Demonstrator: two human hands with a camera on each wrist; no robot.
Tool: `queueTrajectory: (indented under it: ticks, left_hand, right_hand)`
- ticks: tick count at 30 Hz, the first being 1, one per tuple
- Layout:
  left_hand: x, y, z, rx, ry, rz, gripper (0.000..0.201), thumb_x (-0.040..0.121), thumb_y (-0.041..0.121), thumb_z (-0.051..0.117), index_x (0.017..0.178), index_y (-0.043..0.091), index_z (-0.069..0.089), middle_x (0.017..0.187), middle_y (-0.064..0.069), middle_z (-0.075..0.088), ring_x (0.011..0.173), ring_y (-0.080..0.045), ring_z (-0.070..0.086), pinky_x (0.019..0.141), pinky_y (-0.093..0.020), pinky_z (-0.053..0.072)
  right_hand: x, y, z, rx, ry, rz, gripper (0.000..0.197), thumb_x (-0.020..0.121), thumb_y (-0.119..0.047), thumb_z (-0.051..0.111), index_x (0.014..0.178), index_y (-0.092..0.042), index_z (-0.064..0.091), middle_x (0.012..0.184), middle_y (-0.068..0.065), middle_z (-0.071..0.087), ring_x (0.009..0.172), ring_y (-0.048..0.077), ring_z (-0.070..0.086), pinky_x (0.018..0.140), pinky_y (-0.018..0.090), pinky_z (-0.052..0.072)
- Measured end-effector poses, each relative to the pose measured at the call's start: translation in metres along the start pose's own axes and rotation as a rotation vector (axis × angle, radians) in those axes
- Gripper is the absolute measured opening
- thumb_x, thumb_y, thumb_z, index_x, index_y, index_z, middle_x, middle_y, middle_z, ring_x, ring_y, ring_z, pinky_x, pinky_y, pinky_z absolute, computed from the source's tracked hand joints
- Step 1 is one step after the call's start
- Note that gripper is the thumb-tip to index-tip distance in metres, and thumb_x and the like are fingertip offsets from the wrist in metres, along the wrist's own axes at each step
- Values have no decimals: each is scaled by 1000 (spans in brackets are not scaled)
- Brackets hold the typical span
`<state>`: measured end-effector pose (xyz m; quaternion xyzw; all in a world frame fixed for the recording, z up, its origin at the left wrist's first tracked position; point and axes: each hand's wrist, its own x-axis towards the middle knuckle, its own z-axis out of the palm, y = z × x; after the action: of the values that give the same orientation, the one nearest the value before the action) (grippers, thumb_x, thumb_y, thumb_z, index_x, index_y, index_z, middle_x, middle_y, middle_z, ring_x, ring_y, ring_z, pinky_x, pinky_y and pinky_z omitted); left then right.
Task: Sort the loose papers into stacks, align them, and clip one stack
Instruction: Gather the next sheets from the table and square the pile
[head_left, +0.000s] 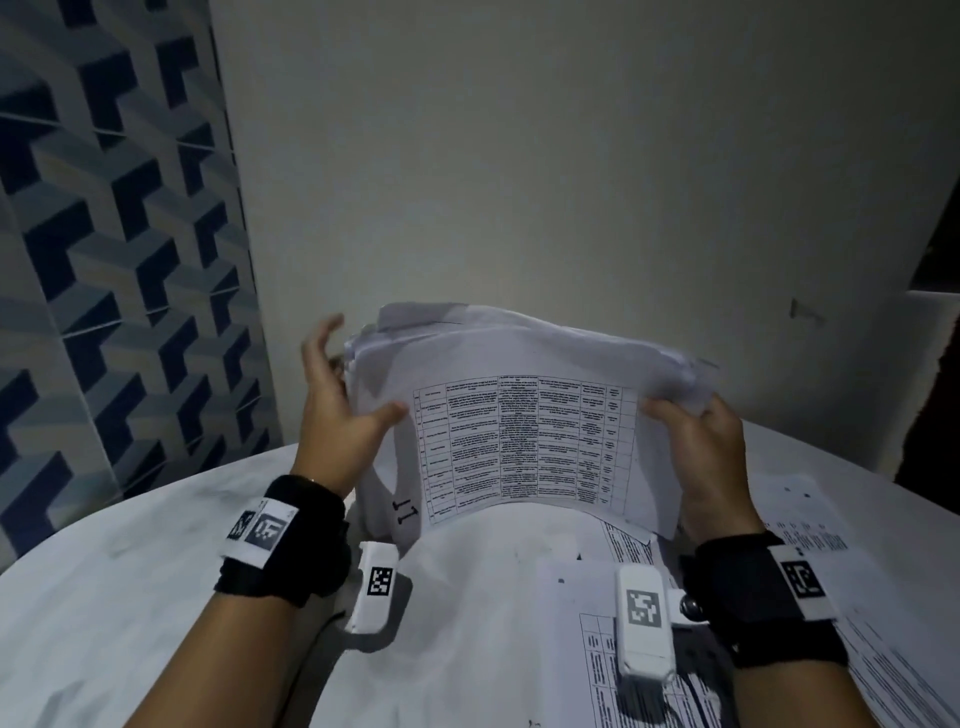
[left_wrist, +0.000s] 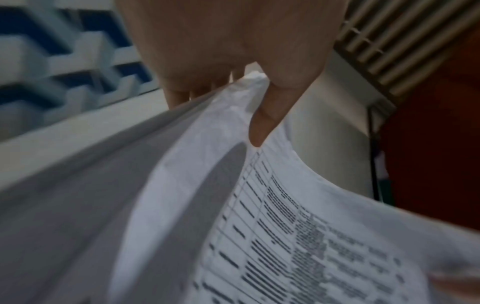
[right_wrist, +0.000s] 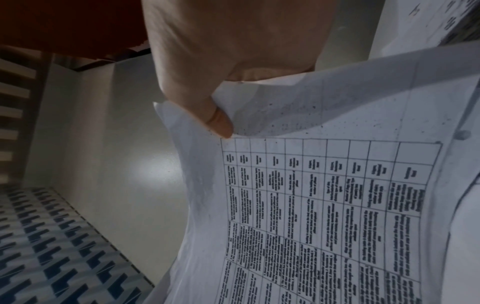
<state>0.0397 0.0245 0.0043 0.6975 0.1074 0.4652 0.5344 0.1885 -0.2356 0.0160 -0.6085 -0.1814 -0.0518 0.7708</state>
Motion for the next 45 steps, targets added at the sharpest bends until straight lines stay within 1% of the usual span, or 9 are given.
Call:
queueTrajectory:
  ticks: [3, 6, 11, 18, 22, 27, 32, 42, 45]
  left_hand:
    - [6, 19, 1, 429, -5, 364, 117, 78, -5, 78, 160, 39, 8, 163, -6, 24, 141, -19, 42, 100, -15, 41]
    - [15, 41, 7, 830, -59, 447, 114, 79, 14, 81, 161, 45, 9, 170, -8, 7, 146, -38, 33, 102, -43, 47]
    - [26, 54, 6, 1182, -135, 378, 54, 87, 47, 70, 140, 37, 59, 173, -7, 8, 154, -42, 14, 115, -67, 31]
    - [24, 45, -7, 1079, -205, 316, 71, 86, 53, 72, 151, 47, 43, 173, 2, -7, 158, -32, -2, 121, -64, 8]
    - [15, 22, -12, 438, 10, 65, 116, 75, 16, 88, 159, 45, 14, 172, 4, 10, 156, -22, 15, 121, -49, 17]
    - [6, -35, -12, -202, -95, -435, 60, 74, -7, 77, 130, 7, 63, 124, -10, 74, 123, -37, 64, 100, -45, 53]
    - [7, -42, -2, -192, -38, -354, 33, 70, 3, 74, 102, 9, 71, 93, -2, 76, 97, -27, 65, 80, -33, 52]
    - [5, -33, -1, -229, -89, -303, 39, 77, -1, 73, 114, 7, 67, 103, -10, 73, 101, -27, 68, 82, -34, 53]
    - [9, -37, -7, -202, -25, -283, 40, 74, 3, 81, 111, 9, 69, 106, -8, 74, 101, -26, 68, 83, -35, 55]
  right_hand:
    - [1, -2, -2, 7, -6, 0, 26, 90, -1, 64, 95, -26, 69, 95, -3, 72, 81, 9, 66, 68, 20, 51]
    - [3, -1, -5, -18, -12, 6, 24, 89, -2, 65, 97, -24, 71, 98, -1, 73, 84, 12, 67, 70, 21, 54]
    - [6, 1, -8, -67, -11, 46, 22, 88, -7, 68, 101, -23, 72, 106, 4, 75, 98, 23, 69, 88, 39, 54]
    - [6, -1, -10, -56, -18, 55, 23, 89, -5, 67, 106, -20, 72, 102, 2, 75, 92, 20, 70, 75, 30, 54]
    - [7, 0, -12, -63, -19, 64, 23, 88, -5, 67, 104, -21, 73, 101, 3, 77, 91, 20, 71, 78, 33, 56]
    - [8, 3, -16, -78, -35, 82, 27, 89, 2, 59, 109, -10, 70, 98, 3, 72, 86, 17, 66, 69, 27, 51]
    - [11, 10, -16, -64, -21, 104, 21, 89, 1, 59, 102, -9, 71, 98, 8, 72, 96, 27, 68, 77, 32, 53]
    - [9, 16, -15, -31, -118, 143, 27, 80, -3, 62, 101, -13, 75, 100, 15, 76, 95, 35, 70, 81, 44, 56]
    - [9, 12, -20, 10, -121, 109, 32, 85, 5, 56, 102, -16, 74, 94, 7, 74, 80, 20, 70, 64, 27, 57]
